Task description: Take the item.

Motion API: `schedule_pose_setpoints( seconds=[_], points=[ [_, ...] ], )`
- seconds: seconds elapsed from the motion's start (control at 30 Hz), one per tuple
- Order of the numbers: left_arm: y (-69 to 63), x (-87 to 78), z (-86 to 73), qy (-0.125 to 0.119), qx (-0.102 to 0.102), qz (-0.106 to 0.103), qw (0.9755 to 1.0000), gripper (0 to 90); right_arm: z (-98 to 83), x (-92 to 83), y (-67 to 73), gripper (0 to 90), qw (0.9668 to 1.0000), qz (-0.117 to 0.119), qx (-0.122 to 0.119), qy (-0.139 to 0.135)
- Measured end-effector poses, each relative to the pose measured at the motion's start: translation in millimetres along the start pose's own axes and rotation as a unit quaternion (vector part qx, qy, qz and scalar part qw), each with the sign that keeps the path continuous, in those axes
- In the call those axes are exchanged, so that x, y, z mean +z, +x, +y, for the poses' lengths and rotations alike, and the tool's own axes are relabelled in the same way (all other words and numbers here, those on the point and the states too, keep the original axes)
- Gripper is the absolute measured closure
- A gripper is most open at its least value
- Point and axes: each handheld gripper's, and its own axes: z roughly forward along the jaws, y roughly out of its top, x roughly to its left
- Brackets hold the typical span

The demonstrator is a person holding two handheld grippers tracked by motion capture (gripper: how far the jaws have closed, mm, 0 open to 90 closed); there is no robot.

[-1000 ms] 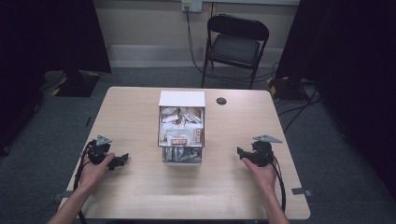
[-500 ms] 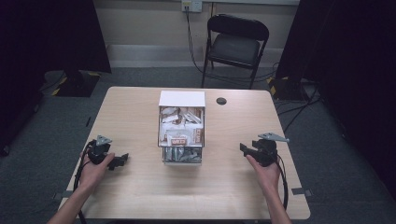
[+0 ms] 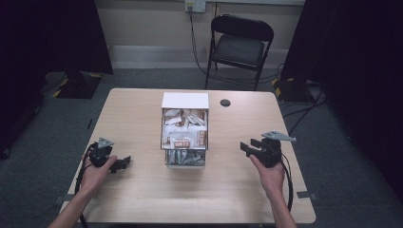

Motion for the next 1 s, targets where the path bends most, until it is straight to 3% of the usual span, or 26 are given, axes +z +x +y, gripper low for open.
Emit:
schedule_pose_setpoints(
  seconds=[0.1, 0.3, 0.57, 0.73, 1.0],
  points=[
    [0.0, 0.0, 0.0, 0.000, 0.000, 0.000, 1.0000, 0.0, 2.4, -1.5, 3.3, 47.8, 0.9998, 0.016, -0.010, -0.007],
    [0.0, 0.0, 0.0, 0.000, 0.000, 0.000, 1.0000, 0.0, 7.8, -5.3, 12.5, 47.1, 0.9991, 0.024, -0.024, -0.024],
    [0.0, 0.0, 0.0, 0.000, 0.000, 0.000, 1.0000, 0.0, 19.6, -13.1, 24.3, 54.5, 0.9986, 0.038, -0.034, -0.013],
    [0.0, 0.0, 0.0, 0.000, 0.000, 0.000, 1.0000, 0.0, 28.5, -20.2, 31.8, 54.2, 0.9964, 0.076, -0.033, -0.022],
    [0.0, 0.0, 0.0, 0.000, 0.000, 0.000, 1.0000, 0.0, 40.1, -28.1, 45.1, 52.9, 0.9937, 0.100, -0.044, -0.026]
  ],
)
